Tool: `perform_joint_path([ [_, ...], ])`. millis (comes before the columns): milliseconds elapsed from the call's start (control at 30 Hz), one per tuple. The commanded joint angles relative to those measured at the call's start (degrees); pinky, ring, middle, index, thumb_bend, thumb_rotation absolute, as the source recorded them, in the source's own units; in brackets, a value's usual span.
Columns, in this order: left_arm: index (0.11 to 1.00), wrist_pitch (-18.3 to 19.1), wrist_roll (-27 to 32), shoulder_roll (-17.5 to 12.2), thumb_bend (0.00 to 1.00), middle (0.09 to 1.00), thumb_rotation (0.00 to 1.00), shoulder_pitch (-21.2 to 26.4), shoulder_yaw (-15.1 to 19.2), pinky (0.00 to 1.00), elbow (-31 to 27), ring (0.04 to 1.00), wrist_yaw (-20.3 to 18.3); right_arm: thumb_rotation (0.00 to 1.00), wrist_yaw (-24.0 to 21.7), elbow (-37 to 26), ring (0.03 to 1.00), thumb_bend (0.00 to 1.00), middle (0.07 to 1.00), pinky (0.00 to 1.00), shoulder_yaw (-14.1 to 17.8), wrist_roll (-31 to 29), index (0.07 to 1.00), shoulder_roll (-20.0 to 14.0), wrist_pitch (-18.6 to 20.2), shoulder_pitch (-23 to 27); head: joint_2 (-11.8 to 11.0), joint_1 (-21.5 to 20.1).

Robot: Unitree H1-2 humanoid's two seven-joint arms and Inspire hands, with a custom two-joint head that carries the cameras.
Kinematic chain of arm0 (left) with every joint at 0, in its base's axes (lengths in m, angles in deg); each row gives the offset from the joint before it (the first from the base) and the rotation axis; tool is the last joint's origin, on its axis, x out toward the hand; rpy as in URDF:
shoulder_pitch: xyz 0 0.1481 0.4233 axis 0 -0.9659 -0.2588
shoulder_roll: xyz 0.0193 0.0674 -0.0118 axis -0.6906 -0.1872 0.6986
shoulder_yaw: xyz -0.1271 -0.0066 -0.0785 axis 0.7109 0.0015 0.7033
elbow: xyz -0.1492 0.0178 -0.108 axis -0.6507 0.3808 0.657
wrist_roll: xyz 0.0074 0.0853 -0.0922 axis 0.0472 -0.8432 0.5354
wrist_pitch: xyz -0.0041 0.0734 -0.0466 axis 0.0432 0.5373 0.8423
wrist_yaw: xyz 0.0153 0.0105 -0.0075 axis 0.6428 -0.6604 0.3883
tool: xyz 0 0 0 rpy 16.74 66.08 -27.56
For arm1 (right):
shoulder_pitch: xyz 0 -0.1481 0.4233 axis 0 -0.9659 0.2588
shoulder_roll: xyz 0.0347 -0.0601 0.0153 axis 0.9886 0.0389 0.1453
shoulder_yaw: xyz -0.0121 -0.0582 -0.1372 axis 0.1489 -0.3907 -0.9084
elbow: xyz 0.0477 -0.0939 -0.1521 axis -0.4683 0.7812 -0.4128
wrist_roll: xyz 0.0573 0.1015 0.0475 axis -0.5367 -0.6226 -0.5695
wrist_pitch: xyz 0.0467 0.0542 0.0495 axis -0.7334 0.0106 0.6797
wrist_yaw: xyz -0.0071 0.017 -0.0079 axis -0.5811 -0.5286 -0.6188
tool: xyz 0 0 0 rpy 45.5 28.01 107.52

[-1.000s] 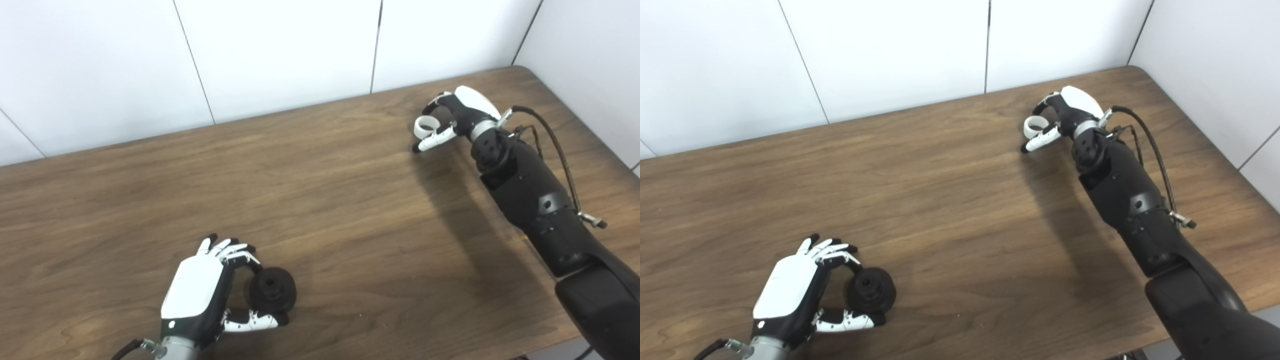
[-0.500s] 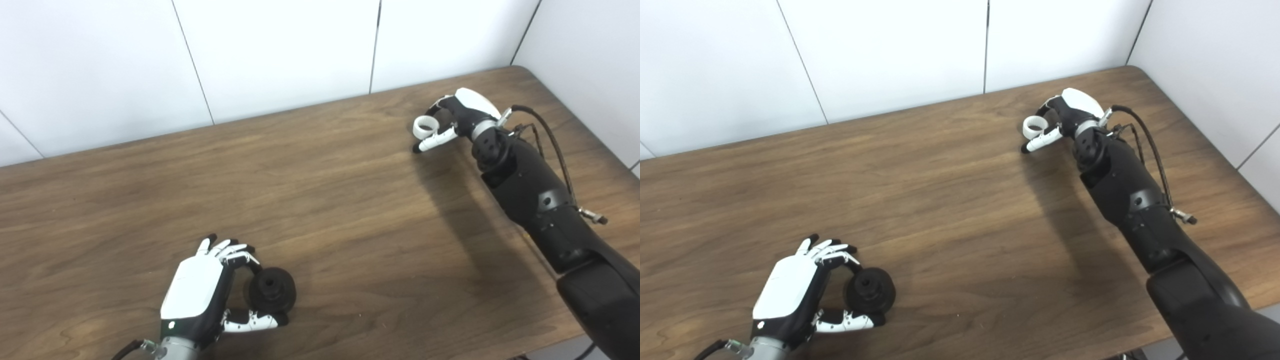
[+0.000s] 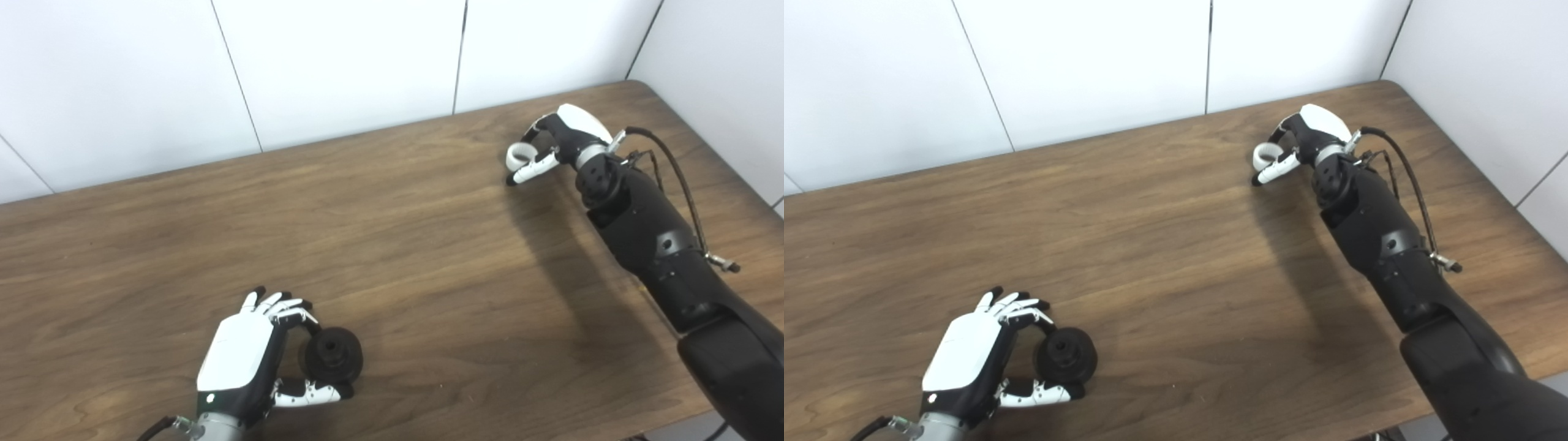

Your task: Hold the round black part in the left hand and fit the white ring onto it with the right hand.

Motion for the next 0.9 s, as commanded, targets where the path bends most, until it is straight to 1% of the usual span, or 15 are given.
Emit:
perform_joint_path([
  [0,0.482,1.0,-1.3,-0.9,0.52,0.780,0.05,-1.3,0.2,1.00,0.1,0.891,-1.5,0.13,2.5,-0.5,0.944,0.52,0.859,0.85,0.7,0.4,0.489,-1.0,-1.2,2.3,0.1,-0.1],
  [133,0.482,1.5,-1.5,-0.7,0.52,0.781,0.05,-1.2,0.2,1.00,-0.2,0.892,-1.9,0.13,3.0,-0.5,0.941,0.52,0.856,0.84,0.7,0.1,0.488,-1.2,-1.8,1.9,0.2,0.0],
  [467,0.481,1.3,-1.2,-0.3,0.52,0.780,0.05,-1.1,0.2,1.00,-0.2,0.891,-1.5,0.13,3.2,-1.3,0.939,0.52,0.855,0.84,0.8,-0.1,0.489,-1.8,-2.3,0.9,0.3,0.2],
  [500,0.481,1.3,-1.4,-0.3,0.52,0.780,0.05,-1.1,0.1,1.00,-0.2,0.891,-1.6,0.13,3.2,-1.8,0.939,0.52,0.855,0.84,0.8,-0.2,0.489,-2.0,-2.8,0.6,0.3,0.4],
  [667,0.481,1.7,-1.7,-0.1,0.52,0.780,0.05,-1.1,-0.1,1.00,-0.5,0.894,-2.2,0.13,1.1,-7.5,0.949,0.52,0.853,0.84,-0.3,-0.2,0.488,-2.9,-4.7,-0.8,0.5,0.8],
  [867,0.481,1.8,-1.7,0.1,0.52,0.778,0.05,-1.1,-0.4,1.00,-0.2,0.893,-2.1,0.13,-4.7,-18.0,0.952,0.52,0.854,0.84,-3.1,1.7,0.488,-3.2,-3.1,-1.9,0.7,1.6],
])
